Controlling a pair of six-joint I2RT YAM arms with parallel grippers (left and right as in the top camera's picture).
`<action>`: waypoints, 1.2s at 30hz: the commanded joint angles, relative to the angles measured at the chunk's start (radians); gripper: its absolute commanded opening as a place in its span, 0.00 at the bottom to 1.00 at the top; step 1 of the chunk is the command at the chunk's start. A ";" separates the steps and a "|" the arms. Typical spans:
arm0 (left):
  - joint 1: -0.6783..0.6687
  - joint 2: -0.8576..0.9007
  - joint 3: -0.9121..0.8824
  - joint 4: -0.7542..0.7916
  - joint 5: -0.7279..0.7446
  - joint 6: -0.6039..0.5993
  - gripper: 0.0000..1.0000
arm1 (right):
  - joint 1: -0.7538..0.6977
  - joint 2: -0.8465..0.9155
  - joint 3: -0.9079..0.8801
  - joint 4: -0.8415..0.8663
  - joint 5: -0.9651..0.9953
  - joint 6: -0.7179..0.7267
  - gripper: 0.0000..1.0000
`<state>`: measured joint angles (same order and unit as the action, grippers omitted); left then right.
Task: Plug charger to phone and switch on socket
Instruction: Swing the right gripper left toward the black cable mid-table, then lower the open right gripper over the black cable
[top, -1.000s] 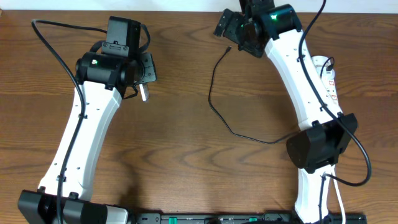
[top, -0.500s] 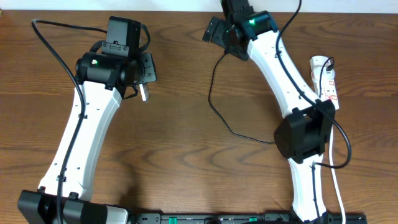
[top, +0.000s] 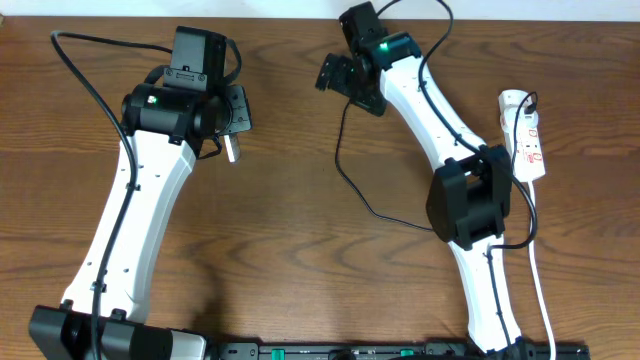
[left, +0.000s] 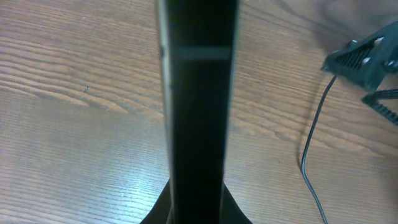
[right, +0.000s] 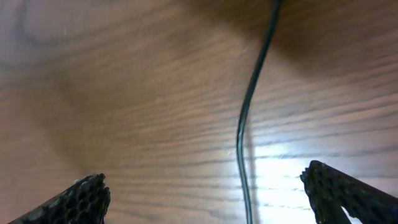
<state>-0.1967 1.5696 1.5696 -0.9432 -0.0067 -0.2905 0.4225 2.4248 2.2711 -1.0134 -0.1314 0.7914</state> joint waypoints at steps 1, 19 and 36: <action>0.004 -0.032 0.016 0.002 -0.021 0.010 0.07 | 0.031 0.006 0.017 -0.027 -0.040 -0.049 0.99; 0.080 -0.032 0.016 0.020 -0.020 -0.029 0.07 | 0.077 0.006 0.017 -0.237 -0.039 -0.121 0.99; 0.115 -0.032 0.016 -0.002 -0.020 -0.028 0.07 | 0.158 0.007 -0.091 -0.360 0.118 -0.113 0.64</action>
<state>-0.0830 1.5696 1.5696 -0.9463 -0.0071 -0.3141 0.5755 2.4248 2.2284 -1.3647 -0.0391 0.6868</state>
